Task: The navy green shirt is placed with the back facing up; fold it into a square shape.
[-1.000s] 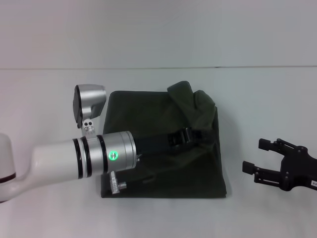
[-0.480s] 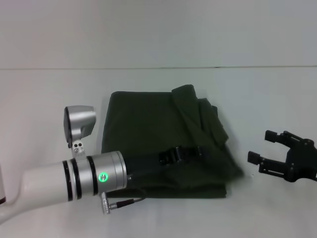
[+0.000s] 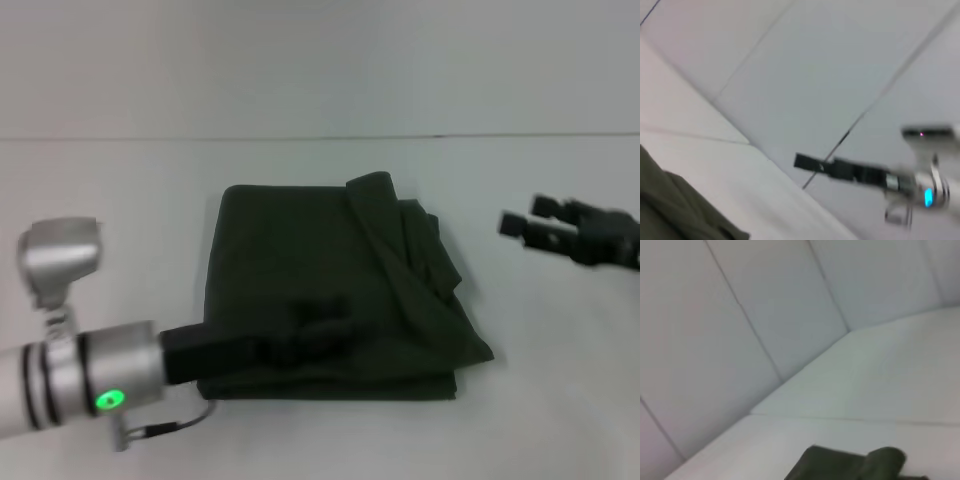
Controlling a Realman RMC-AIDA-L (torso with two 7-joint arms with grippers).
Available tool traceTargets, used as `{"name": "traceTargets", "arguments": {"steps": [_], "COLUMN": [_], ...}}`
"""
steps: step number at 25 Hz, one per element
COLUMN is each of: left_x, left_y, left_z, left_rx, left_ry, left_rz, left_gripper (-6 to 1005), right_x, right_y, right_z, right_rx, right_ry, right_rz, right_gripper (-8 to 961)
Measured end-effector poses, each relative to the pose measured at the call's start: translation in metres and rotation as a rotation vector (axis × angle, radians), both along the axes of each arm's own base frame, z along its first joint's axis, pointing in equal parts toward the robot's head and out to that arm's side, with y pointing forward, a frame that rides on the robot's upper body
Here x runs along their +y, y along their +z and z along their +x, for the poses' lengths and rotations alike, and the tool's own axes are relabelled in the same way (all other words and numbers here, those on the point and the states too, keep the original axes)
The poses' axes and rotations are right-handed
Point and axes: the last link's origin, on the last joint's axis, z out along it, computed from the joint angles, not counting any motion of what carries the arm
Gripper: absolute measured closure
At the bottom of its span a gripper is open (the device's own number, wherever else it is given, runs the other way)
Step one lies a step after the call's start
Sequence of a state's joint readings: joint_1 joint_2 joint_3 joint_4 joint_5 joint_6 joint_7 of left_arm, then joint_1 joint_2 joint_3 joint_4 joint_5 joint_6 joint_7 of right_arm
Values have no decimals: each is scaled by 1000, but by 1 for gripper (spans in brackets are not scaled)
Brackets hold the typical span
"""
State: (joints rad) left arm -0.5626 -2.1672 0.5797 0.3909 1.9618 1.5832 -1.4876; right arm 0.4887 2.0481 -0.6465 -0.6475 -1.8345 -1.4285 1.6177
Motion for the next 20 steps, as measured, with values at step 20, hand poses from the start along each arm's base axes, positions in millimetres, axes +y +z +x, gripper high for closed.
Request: {"name": "traceTargets", "arguments": {"steps": [20], "left_x": [-38], "left_y": [22], "left_z": [-39], "left_rx": [140], "left_ry": [-220], "left_rz": [229], "left_gripper": [40], "right_x": [93], "right_y": [-45], "right_z": [-193], "right_rx": [-891], "right_ry": [-180], "right_rz": [-309], "right_gripper": [32]}}
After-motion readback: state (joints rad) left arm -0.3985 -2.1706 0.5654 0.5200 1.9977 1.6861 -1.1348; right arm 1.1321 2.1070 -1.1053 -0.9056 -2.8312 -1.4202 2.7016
